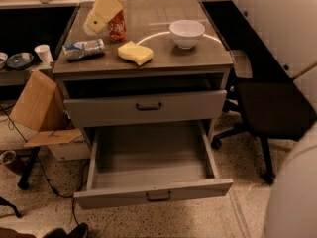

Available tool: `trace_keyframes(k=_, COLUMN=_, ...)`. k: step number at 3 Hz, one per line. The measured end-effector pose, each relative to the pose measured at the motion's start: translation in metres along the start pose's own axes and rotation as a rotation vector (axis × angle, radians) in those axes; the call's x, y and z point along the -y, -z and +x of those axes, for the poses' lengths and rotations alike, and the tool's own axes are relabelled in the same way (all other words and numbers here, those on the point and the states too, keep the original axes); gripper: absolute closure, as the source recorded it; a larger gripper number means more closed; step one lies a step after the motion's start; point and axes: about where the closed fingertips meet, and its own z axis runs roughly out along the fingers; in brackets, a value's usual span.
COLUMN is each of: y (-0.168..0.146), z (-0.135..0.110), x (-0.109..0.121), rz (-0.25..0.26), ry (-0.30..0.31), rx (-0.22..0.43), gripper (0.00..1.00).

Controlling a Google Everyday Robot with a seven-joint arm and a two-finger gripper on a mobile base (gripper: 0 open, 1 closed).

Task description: Place redbull can into middle drawer

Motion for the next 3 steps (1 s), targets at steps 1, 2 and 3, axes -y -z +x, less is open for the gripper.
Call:
trace_keyframes(k=1, y=-0.038, z=0.015, x=-0.013, rz=0.028, ry=-0.064, rx=0.013, gripper=0.00)
trace_keyframes(k=2, y=-0.077, z=0.031, x=-0.017, rz=0.072, ry=-0.155, rx=0.004, gripper=0.00)
trace_keyframes(k=3, y=-0.112, z=0.036, x=-0.017, rz=0.078, ry=-0.213, rx=-0.007, gripper=0.00)
